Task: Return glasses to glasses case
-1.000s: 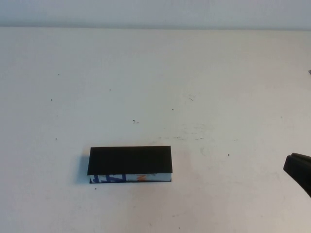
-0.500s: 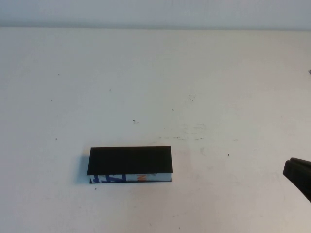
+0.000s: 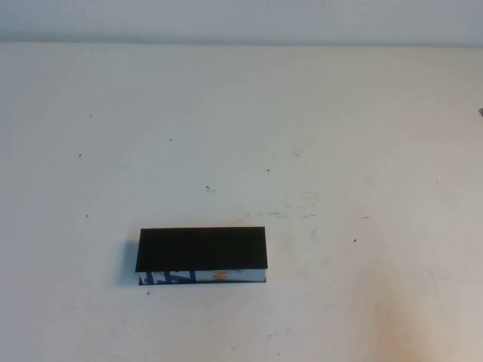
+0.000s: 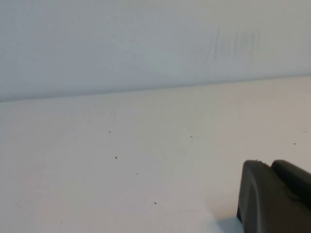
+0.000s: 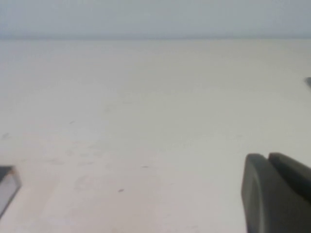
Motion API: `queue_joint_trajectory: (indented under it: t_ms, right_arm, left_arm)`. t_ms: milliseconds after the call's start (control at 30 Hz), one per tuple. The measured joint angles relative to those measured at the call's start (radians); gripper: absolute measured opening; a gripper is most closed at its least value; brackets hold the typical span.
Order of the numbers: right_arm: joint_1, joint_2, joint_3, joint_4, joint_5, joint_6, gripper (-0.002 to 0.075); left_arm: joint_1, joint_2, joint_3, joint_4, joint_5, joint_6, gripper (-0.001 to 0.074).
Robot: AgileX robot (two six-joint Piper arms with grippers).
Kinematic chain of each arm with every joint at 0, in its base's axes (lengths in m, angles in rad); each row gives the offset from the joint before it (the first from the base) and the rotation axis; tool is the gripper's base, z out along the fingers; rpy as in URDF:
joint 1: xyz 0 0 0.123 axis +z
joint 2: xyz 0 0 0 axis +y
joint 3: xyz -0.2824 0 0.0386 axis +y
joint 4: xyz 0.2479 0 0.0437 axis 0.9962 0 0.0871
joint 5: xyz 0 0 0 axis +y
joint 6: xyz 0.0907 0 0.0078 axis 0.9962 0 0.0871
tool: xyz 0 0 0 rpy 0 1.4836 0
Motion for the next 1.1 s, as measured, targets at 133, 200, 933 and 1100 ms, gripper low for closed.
queue_joint_trajectory:
  t_ms: [133,200,933,1100]
  right_arm:
    - [-0.160,-0.136,0.112,0.062,-0.037,0.002,-0.0011]
    - [-0.188,-0.196,0.150,0.081,-0.031,0.002,-0.0011]
    - [-0.201,-0.316,0.164,0.122,0.266,-0.019,-0.0011]
    - [-0.201,-0.316,0.164,0.123,0.266,-0.019,-0.0011]
  left_arm:
    - [0.000,0.000,0.000,0.000,0.000,0.000,-0.0001]
    - [0.000,0.000,0.000,0.000,0.000,0.000,-0.0001]
    - [0.000,0.000,0.001,0.000,0.000,0.000,-0.0001]
    - [0.000,0.000,0.001,0.000,0.000,0.000,-0.0001]
